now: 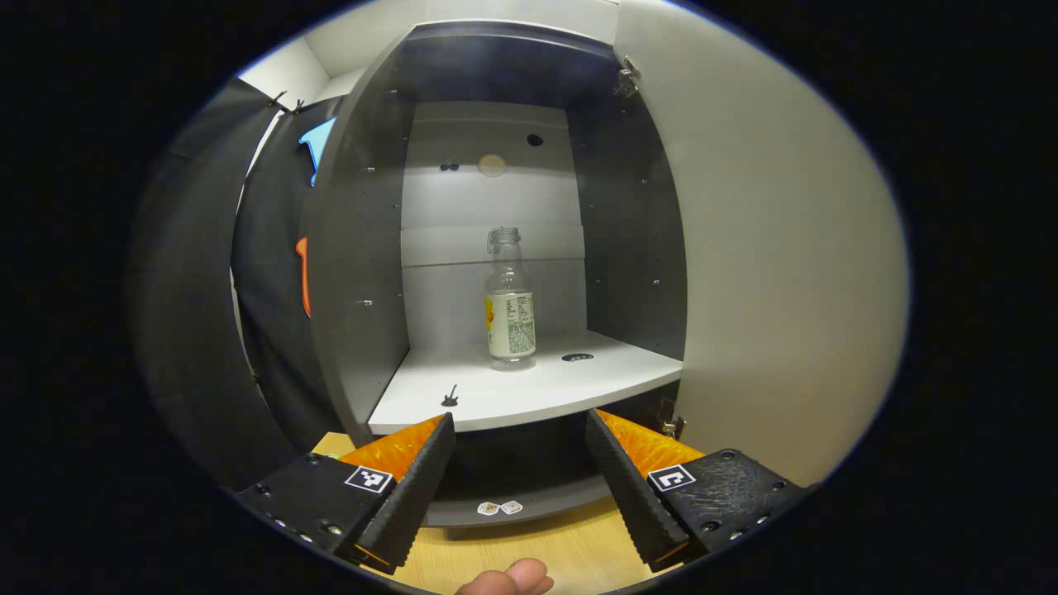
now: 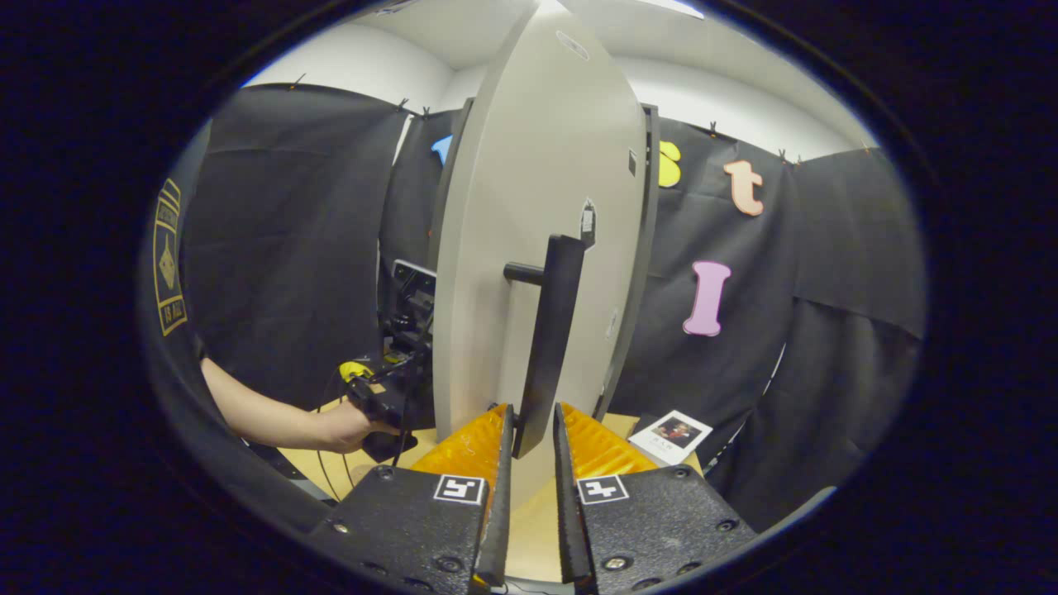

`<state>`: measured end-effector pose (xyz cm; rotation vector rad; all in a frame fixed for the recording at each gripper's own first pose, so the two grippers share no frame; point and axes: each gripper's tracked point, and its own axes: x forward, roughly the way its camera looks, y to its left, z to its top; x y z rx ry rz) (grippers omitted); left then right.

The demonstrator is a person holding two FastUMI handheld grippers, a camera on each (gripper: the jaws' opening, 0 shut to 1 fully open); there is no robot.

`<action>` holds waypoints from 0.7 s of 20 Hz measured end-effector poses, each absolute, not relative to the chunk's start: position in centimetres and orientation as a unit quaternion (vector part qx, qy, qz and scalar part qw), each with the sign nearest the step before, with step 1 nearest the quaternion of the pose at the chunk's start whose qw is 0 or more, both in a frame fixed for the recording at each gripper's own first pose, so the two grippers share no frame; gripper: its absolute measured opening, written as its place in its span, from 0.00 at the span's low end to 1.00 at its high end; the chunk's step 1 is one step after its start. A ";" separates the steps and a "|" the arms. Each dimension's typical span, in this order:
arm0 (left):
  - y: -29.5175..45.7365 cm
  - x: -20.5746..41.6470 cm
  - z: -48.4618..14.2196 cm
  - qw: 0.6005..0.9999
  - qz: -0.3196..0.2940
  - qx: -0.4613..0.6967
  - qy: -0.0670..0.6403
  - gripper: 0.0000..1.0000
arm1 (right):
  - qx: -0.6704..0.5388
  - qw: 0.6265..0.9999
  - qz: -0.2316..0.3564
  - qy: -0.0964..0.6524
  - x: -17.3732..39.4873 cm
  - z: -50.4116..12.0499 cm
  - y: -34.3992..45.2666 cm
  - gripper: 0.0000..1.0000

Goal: Open the cabinet door with the right hand, grasp the bottle in the cabinet with the left hand and place it on the coaster, then close the cabinet door with the right hand.

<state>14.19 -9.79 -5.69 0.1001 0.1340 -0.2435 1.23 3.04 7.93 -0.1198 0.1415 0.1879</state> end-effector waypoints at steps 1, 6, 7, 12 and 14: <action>-10.2 15.0 -5.7 0.989 -0.117 0.052 0.069 0.96 | -0.056 0.992 0.086 0.069 1.5 8.2 2.8 0.27; -11.3 19.6 -4.2 0.993 -0.077 0.055 0.065 0.96 | -0.048 0.993 0.073 0.073 1.6 8.8 2.1 0.28; -11.4 20.6 -3.6 0.994 -0.071 0.055 0.061 1.00 | -0.044 0.994 0.071 0.071 1.8 8.7 1.9 0.28; -11.3 25.4 -1.6 0.996 -0.041 0.052 0.060 0.96 | -0.018 0.996 0.045 0.074 1.6 8.9 1.1 0.49; -10.7 27.0 -1.3 0.996 -0.019 0.064 0.065 0.96 | -0.010 0.997 0.027 0.074 1.6 8.8 0.3 0.51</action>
